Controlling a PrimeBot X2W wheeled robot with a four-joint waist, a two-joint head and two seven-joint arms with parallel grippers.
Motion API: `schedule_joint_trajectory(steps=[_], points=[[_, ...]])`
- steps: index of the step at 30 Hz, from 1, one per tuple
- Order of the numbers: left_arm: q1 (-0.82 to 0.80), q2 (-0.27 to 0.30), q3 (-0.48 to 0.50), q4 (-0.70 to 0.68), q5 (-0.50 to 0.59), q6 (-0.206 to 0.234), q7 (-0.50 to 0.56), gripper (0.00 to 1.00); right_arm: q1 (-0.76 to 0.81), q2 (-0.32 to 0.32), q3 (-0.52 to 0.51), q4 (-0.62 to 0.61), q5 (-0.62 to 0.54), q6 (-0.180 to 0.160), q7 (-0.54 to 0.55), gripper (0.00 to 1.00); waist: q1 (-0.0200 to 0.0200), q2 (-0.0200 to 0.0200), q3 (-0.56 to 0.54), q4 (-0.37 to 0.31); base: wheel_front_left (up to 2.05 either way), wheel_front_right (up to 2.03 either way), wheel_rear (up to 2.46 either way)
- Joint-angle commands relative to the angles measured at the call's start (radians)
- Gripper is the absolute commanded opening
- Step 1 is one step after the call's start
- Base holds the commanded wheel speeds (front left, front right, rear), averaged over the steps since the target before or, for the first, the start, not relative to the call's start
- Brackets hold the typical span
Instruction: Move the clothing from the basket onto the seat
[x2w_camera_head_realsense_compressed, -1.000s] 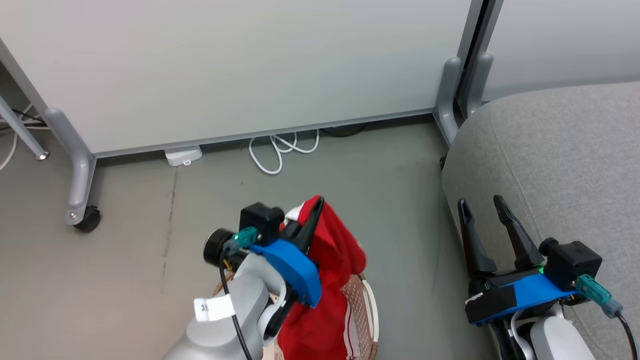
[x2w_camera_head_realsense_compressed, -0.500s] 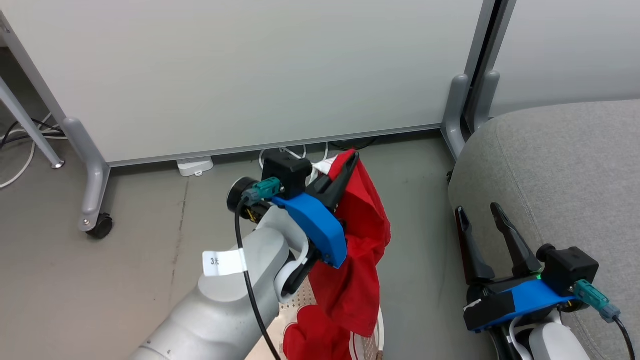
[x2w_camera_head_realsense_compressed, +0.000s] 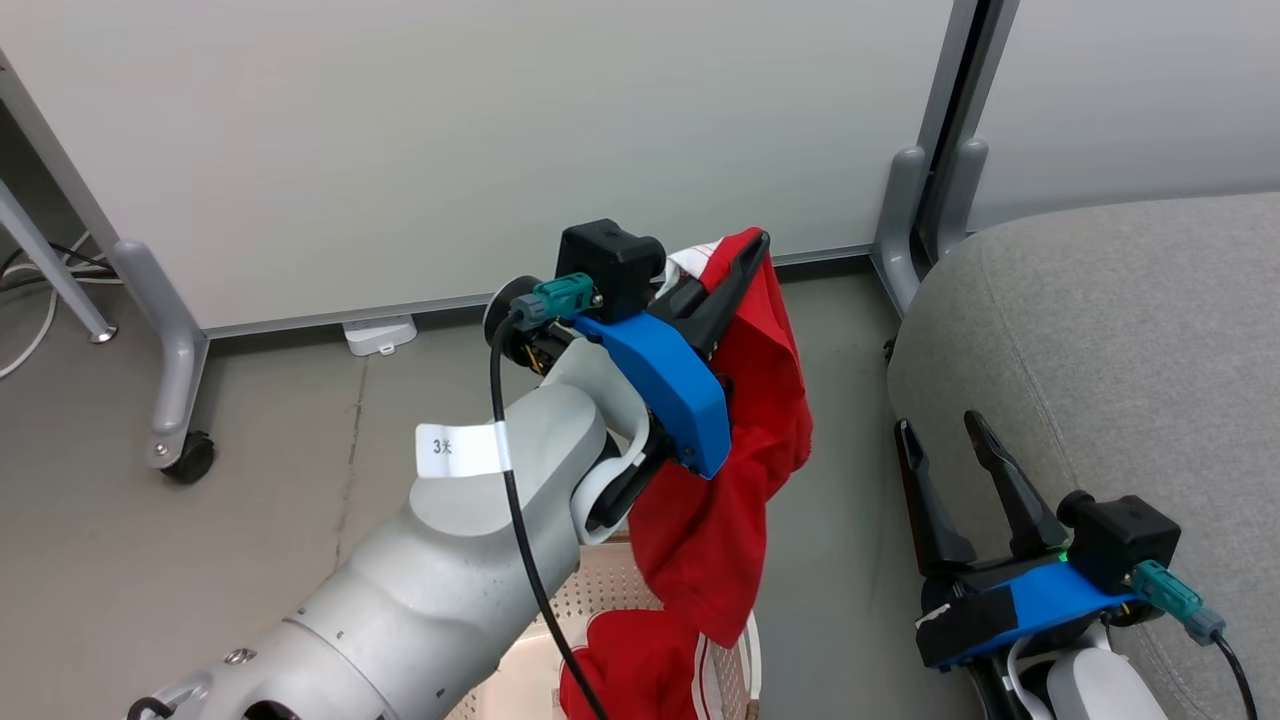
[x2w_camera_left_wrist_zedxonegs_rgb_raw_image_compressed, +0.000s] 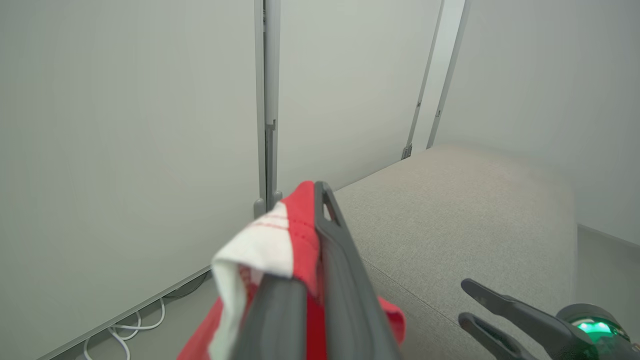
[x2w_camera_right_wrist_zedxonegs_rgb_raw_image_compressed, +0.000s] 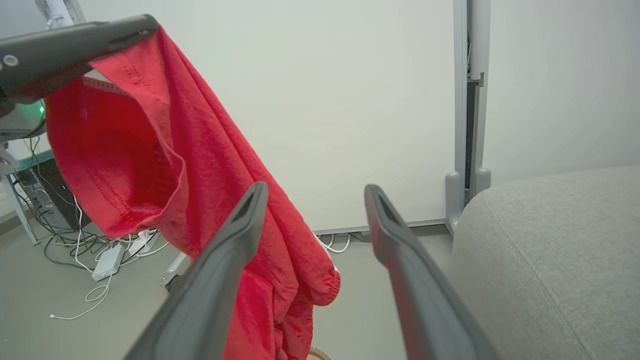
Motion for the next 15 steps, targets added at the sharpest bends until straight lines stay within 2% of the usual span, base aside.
schedule_joint_trajectory(steps=[1, 15], points=[[-0.013, 0.001, -0.005, 0.004, -0.005, 0.009, -0.004, 0.00, 0.001, -0.003, 0.002, 0.001, 0.005, 0.000, 0.001, 1.00, -0.0001, 0.0000, 0.001, -0.002, 0.00, 0.00, 0.00], [-0.039, 0.001, -0.091, 0.027, -0.083, 0.017, -0.032, 0.00, -0.009, -0.003, 0.020, 0.004, 0.006, 0.000, 0.004, 1.00, -0.0001, 0.0000, 0.006, -0.009, 0.00, 0.00, 0.00]])
